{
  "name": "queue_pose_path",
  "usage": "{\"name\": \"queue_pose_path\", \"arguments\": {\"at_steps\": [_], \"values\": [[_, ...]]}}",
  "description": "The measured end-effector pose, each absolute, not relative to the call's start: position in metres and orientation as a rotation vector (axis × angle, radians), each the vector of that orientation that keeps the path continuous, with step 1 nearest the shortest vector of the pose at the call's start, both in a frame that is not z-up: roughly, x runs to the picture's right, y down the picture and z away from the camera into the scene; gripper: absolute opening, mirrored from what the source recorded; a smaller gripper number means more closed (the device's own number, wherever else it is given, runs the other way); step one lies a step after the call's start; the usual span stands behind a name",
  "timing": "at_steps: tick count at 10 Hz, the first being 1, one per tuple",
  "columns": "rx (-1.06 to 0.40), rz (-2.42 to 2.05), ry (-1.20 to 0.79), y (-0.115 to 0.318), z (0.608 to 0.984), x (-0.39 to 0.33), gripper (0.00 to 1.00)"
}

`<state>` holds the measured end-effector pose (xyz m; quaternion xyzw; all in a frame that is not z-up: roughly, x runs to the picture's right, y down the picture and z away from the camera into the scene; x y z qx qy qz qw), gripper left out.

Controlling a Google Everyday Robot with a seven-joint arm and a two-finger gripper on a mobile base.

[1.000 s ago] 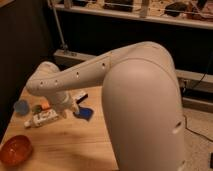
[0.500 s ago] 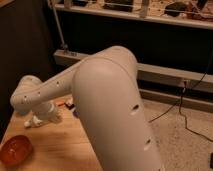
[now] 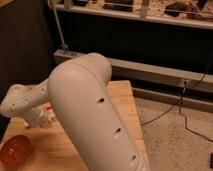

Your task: Push the ceramic bowl across the table

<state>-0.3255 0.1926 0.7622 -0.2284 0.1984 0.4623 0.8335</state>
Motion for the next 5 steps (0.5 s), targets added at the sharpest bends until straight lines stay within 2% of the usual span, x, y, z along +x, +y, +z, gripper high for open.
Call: {"name": "queue_pose_path", "arguments": {"at_steps": [3, 5], "values": [[-0.521, 0.922, 0.391, 0.217, 0.768, -0.356, 0.14], [-0.58, 0.82, 0.367, 0.257, 0.758, -0.393, 0.14]]}}
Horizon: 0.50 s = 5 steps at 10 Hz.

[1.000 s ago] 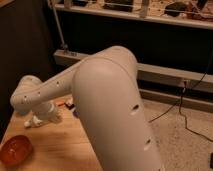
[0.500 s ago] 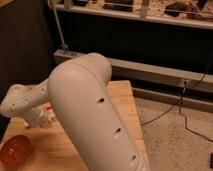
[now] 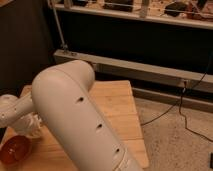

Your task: Push the ceramic bowl across the table

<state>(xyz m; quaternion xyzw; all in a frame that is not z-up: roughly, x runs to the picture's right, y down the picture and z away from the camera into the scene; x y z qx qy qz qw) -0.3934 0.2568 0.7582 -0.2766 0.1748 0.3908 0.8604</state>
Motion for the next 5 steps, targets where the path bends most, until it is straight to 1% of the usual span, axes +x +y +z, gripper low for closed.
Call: {"name": "queue_pose_path", "arguments": {"at_steps": [2, 3, 4, 5], "values": [[-0.667, 0.74, 0.341, 0.293, 0.74, -0.429, 0.14], [-0.745, 0.696, 0.308, 0.315, 0.724, -0.453, 0.14], [-0.81, 0.681, 0.273, 0.323, 0.712, -0.469, 0.14], [-0.912, 0.68, 0.197, 0.323, 0.691, -0.491, 0.14]]}}
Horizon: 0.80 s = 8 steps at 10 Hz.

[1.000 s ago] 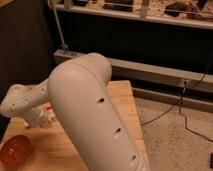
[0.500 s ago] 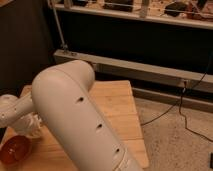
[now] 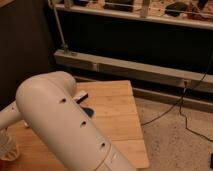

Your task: Push the ceramic bowl across the table

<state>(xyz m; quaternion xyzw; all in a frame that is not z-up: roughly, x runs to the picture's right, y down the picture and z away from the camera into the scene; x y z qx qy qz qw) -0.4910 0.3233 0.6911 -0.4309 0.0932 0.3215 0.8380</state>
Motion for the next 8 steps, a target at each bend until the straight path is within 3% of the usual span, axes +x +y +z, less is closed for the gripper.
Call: {"name": "queue_pose_path", "arguments": {"at_steps": [2, 5, 8], "values": [[-1.061, 0.719, 0.037, 0.302, 0.663, -0.514, 0.14], [-1.247, 0.841, -0.158, 0.253, 0.654, -0.488, 0.14], [-1.18, 0.924, -0.11, 0.225, 0.697, -0.399, 0.14]]}}
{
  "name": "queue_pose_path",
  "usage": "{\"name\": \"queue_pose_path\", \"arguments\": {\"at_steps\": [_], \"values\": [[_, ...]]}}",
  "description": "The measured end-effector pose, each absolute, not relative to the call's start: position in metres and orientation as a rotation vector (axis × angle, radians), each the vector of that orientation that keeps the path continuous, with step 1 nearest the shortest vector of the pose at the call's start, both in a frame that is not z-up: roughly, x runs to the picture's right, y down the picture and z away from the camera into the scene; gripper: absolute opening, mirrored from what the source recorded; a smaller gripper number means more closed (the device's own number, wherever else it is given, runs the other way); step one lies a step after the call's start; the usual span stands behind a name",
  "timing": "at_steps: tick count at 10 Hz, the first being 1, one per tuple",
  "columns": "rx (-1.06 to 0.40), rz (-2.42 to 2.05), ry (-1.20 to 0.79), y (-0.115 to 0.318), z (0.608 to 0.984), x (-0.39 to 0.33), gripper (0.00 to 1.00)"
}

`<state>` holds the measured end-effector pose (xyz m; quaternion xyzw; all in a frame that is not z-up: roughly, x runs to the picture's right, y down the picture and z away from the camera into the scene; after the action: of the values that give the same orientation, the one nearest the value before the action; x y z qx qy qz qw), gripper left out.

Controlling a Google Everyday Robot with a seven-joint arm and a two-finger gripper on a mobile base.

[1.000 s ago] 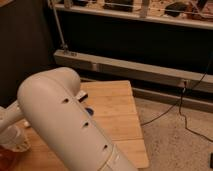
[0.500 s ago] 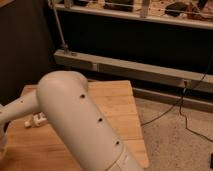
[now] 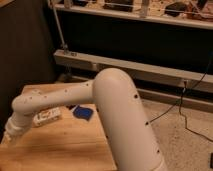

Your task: Push the ceramic bowl across the table

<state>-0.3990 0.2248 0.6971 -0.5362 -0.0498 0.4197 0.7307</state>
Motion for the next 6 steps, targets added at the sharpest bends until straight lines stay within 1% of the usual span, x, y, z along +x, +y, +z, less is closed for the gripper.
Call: {"name": "queue_pose_path", "arguments": {"at_steps": [1, 2, 3, 4, 6], "values": [[-1.112, 0.931, -0.066, 0.217, 0.712, -0.372, 0.14], [-1.012, 0.925, -0.018, 0.207, 0.726, -0.346, 0.14], [-0.939, 0.913, 0.005, 0.199, 0.731, -0.336, 0.14], [-0.824, 0.88, 0.026, 0.187, 0.733, -0.332, 0.14], [-0.649, 0.792, 0.045, 0.177, 0.722, -0.346, 0.14]]}}
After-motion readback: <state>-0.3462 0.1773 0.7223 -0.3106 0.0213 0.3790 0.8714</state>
